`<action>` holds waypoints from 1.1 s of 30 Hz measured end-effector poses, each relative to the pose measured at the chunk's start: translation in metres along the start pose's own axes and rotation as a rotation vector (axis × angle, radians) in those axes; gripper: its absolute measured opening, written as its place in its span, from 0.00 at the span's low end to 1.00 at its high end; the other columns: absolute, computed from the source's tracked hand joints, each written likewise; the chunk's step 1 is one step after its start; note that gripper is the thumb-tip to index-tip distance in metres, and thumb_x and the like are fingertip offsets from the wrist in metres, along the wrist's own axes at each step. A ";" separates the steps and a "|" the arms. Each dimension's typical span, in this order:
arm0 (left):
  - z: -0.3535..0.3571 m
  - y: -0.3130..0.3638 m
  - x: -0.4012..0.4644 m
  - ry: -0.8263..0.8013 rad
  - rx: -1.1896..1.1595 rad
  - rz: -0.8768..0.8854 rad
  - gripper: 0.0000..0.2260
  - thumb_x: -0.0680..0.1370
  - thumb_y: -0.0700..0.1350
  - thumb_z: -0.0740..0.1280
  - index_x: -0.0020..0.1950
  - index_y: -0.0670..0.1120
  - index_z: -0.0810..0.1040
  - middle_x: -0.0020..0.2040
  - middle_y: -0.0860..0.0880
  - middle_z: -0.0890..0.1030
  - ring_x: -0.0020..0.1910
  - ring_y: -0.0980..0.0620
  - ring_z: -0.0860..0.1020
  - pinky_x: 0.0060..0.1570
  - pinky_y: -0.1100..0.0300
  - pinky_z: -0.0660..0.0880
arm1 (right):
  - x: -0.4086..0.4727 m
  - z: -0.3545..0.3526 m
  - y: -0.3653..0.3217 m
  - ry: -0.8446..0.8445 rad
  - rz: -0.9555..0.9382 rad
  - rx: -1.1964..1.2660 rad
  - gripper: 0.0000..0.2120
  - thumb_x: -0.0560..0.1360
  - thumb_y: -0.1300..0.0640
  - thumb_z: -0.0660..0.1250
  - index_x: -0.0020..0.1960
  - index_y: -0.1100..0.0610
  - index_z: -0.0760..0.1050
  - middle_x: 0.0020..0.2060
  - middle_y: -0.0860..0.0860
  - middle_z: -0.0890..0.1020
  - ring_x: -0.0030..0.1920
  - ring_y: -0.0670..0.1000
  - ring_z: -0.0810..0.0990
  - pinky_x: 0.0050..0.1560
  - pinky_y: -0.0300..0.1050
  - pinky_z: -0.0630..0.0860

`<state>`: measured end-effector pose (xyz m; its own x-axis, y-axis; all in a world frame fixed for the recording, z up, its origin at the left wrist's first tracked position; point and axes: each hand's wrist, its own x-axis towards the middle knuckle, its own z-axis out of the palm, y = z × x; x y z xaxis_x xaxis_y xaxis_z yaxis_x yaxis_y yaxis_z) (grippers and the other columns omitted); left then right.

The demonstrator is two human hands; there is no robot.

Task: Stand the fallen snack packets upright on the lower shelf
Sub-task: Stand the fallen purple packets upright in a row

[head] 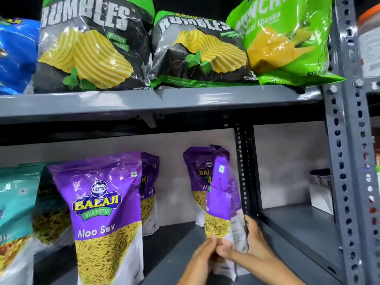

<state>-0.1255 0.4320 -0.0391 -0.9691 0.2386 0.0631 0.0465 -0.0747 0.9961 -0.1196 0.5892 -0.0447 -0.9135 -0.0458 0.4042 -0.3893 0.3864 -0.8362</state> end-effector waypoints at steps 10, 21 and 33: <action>-0.029 -0.003 0.022 0.151 0.077 0.331 0.45 0.51 0.45 0.80 0.66 0.47 0.68 0.59 0.48 0.74 0.57 0.52 0.74 0.63 0.58 0.71 | 0.028 -0.028 0.033 -0.123 0.167 0.512 0.23 0.67 0.71 0.73 0.59 0.55 0.76 0.51 0.53 0.88 0.51 0.48 0.86 0.58 0.49 0.77; -0.035 -0.025 0.034 0.218 0.195 0.283 0.53 0.41 0.61 0.82 0.64 0.49 0.74 0.61 0.47 0.80 0.59 0.48 0.80 0.63 0.48 0.76 | 0.029 -0.028 0.029 -0.089 0.260 0.342 0.08 0.79 0.60 0.66 0.58 0.55 0.76 0.42 0.43 0.87 0.41 0.38 0.83 0.44 0.38 0.75; -0.059 -0.020 0.034 -0.011 0.282 0.124 0.49 0.50 0.49 0.85 0.66 0.50 0.66 0.60 0.51 0.83 0.58 0.53 0.82 0.58 0.58 0.79 | 0.033 -0.025 0.031 -0.354 0.163 0.331 0.39 0.62 0.70 0.79 0.67 0.50 0.67 0.57 0.47 0.86 0.60 0.48 0.83 0.51 0.35 0.80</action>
<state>-0.1733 0.3840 -0.0601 -0.9492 0.2549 0.1843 0.2310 0.1673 0.9585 -0.1586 0.6233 -0.0484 -0.9272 -0.3404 0.1564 -0.2027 0.1049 -0.9736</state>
